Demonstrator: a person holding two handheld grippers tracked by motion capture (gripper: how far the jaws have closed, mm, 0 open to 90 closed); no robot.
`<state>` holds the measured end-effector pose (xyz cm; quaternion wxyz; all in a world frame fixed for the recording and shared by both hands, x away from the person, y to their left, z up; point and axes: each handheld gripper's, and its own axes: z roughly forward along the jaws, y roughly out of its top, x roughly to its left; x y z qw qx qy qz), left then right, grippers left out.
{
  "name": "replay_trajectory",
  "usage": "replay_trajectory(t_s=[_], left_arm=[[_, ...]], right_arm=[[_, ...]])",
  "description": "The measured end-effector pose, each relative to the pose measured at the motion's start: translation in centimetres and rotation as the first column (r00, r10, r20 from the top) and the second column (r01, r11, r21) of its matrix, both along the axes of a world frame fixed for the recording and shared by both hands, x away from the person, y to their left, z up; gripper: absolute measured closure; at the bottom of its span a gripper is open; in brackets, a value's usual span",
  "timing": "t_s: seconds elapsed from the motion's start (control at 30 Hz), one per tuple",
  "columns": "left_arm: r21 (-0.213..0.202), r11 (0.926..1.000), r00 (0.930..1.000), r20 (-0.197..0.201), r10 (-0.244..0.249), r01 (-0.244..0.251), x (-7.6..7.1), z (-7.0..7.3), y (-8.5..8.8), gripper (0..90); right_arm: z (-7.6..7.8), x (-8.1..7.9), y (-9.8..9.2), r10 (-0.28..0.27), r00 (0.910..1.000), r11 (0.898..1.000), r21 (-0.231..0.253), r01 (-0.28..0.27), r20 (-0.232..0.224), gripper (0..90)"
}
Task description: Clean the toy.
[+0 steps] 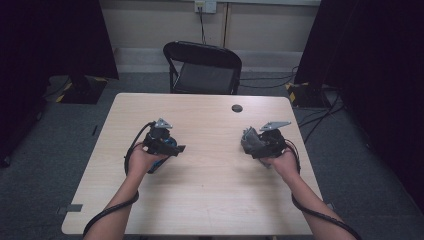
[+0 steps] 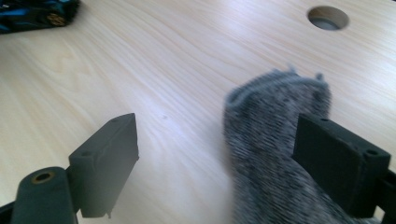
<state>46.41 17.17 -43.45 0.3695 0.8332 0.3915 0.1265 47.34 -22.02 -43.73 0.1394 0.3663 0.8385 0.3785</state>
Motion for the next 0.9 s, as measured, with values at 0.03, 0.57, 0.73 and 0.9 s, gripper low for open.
replay_trajectory(t_s=[0.03,0.57,0.73,0.9], left_arm=[[-0.001,1.0,1.0,-0.001,-0.006,0.006,-0.1,0.0,-0.2,16.4],[-0.02,0.9983,0.9985,0.012,-0.054,0.054,-1.9,0.0,-1.8,15.8],[0.0,0.9951,0.9949,0.022,-0.099,0.099,-2.9,-0.3,-2.1,15.8],[-0.006,0.9945,0.9942,0.026,-0.104,0.104,-3.5,-0.4,-2.0,15.9]], right_arm=[[0.2,-0.1,0.3,0.011,0.9999,1.0,0.006,-0.011,0.0,13.2],[0.6,-1.3,3.0,0.097,0.9952,0.995,0.008,-0.098,0.004,13.3],[0.6,-1.9,3.7,0.134,0.991,0.991,0.002,-0.134,0.006,13.3],[0.7,-2.6,4.4,0.165,0.9864,0.986,0.005,-0.165,0.005,13.3]])
